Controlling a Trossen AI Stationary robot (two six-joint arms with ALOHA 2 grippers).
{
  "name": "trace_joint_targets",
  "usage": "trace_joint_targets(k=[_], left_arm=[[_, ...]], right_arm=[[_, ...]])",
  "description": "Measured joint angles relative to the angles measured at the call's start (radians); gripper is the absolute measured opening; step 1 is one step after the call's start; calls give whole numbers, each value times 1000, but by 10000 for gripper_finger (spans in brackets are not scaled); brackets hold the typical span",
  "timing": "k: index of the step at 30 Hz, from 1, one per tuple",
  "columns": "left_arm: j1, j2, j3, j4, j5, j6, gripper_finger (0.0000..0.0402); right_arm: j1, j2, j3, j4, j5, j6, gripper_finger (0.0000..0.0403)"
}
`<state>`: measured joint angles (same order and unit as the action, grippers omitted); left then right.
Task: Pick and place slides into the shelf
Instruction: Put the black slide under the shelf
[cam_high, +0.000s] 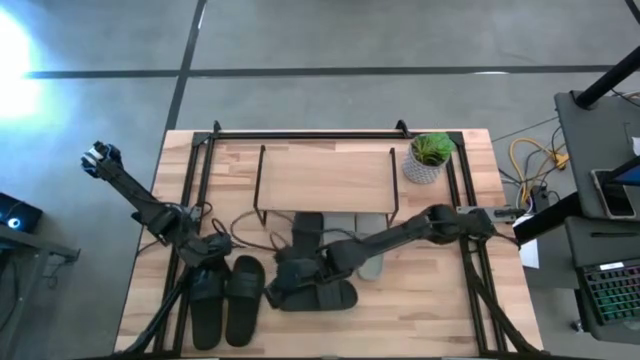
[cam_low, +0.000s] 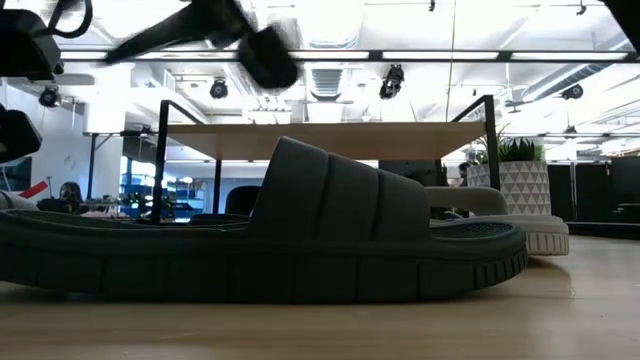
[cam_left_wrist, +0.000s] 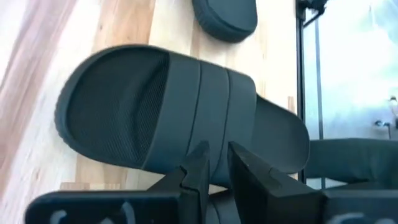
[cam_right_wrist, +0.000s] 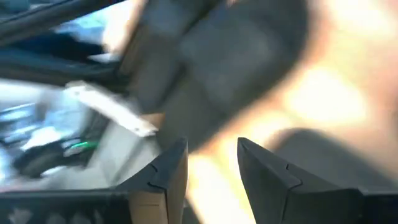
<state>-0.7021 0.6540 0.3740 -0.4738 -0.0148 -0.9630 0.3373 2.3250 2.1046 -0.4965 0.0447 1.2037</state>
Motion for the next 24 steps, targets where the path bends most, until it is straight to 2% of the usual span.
trace_joint_targets(k=[2, 6, 10, 12, 16, 18, 21, 24], left_arm=[[0, -2, 0, 15, -11, -1, 42], [0, 7, -1, 49, -26, -2, 42], [0, 33, -2, 77, -26, -3, 42], [0, 49, 1, 81, -26, -3, 42], [0, 75, 1, 97, -26, -1, 42], [0, 85, 1, 100, -26, -1, 42], [0, 104, 1, 100, -26, -1, 42], [0, 119, 1, 104, -26, -1, 42]], right_arm=[[12, 0, -73, 248, -50, -4, 132], [31, -46, -257, 683, -40, 69, 120], [48, -100, -489, 1034, 35, 117, 99], [61, -159, -612, 1153, 90, 117, 90], [103, -347, -848, 1187, 231, 202, 76], [132, -430, -944, 1129, 298, 226, 73], [191, -574, -1021, 910, 424, 306, 72], [264, -685, -1033, 586, 532, 510, 72]])
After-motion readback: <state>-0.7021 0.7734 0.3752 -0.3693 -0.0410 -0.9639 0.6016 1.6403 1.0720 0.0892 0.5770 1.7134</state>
